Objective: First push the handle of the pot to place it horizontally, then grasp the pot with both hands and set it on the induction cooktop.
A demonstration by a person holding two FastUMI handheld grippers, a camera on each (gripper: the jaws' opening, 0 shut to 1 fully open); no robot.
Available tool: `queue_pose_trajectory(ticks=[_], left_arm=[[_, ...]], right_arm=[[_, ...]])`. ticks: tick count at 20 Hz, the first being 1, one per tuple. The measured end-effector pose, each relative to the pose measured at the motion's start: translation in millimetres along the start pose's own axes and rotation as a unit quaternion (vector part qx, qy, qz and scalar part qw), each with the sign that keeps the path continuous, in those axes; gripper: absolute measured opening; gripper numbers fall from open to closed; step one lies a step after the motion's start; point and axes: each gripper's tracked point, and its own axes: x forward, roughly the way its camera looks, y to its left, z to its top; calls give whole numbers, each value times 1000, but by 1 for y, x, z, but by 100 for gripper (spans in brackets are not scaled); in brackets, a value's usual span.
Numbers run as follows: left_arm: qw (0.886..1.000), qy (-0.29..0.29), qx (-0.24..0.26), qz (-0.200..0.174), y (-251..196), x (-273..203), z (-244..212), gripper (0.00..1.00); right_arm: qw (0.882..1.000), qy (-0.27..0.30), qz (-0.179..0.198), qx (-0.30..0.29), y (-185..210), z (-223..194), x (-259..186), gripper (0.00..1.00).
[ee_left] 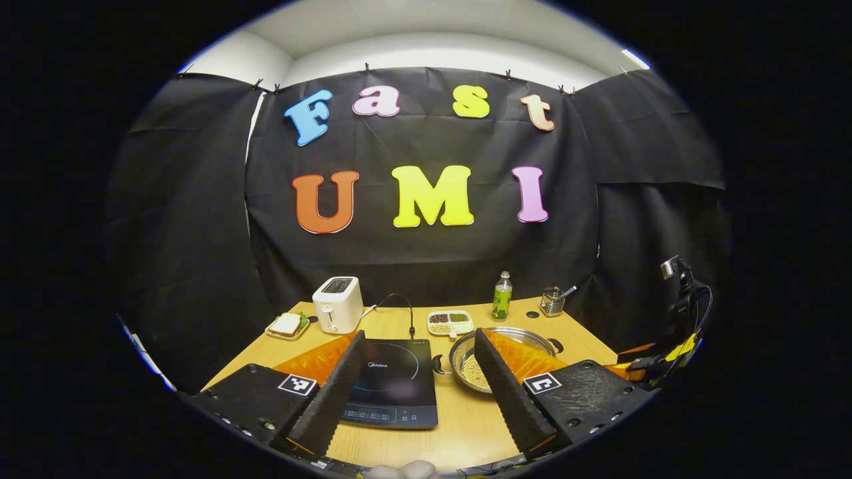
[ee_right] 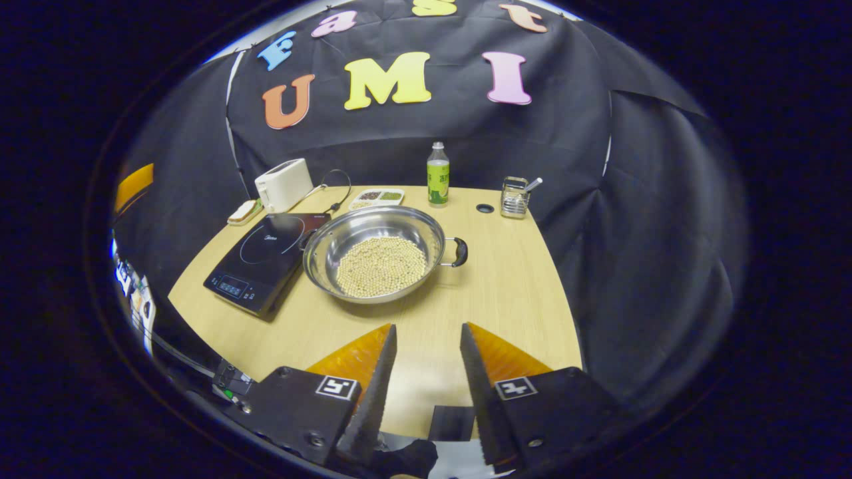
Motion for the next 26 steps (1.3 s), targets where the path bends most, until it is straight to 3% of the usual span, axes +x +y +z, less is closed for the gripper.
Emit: queue_pose_trajectory(ticks=[3, 4, 5, 8, 14, 26], left_arm=[[1000, 10, -1, -13, -1, 1, -13, 97], [1000, 11, -2, -18, -1, 2, -18, 100], [1000, 15, -3, -22, -2, 4, -24, 97], [999, 34, -10, -29, -3, 14, -50, 97], [996, 82, -25, -30, -8, 57, -97, 97], [979, 199, -16, -31, -35, 192, -183, 97]], right_arm=[[1000, -18, 6, 10, 12, -5, -20, 79], [1000, -23, -1, 10, 10, -6, -21, 78], [1000, -26, -7, 7, 10, -6, -23, 79], [999, -31, -4, 15, 16, -5, -22, 92], [1000, -13, -3, 19, 13, 6, 18, 94], [998, 36, 15, 52, -27, 64, 167, 94]])
